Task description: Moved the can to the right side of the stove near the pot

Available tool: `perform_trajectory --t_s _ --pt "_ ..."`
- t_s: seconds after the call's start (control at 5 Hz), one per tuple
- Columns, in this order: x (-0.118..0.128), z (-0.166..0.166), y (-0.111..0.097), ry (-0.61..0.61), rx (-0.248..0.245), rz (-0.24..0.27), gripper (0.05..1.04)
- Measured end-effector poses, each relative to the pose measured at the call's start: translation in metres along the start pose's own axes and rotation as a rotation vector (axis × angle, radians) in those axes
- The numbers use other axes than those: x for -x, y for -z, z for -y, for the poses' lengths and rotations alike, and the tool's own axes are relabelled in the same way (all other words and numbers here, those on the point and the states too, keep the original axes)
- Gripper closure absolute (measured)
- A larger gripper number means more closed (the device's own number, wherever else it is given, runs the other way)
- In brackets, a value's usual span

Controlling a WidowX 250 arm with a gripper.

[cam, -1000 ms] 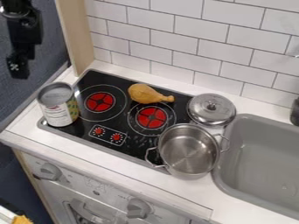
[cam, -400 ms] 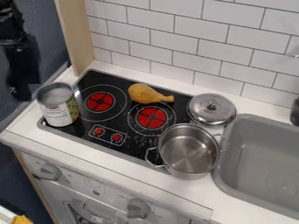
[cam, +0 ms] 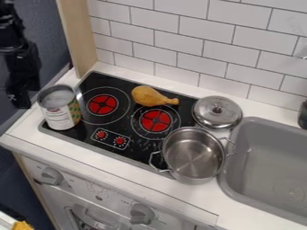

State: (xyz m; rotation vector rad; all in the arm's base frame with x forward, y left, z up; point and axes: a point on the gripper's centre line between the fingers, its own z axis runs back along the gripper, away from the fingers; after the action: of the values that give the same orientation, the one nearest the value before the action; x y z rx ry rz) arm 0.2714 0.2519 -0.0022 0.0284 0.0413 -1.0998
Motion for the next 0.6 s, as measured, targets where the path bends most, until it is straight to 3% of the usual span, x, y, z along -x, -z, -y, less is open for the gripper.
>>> perform_trajectory --t_s 0.4,0.6 --pt "-0.025 0.015 0.017 0.034 0.032 0.004 0.083" --pt "-0.042 0.015 0.009 0.055 0.009 -0.015 0.083"
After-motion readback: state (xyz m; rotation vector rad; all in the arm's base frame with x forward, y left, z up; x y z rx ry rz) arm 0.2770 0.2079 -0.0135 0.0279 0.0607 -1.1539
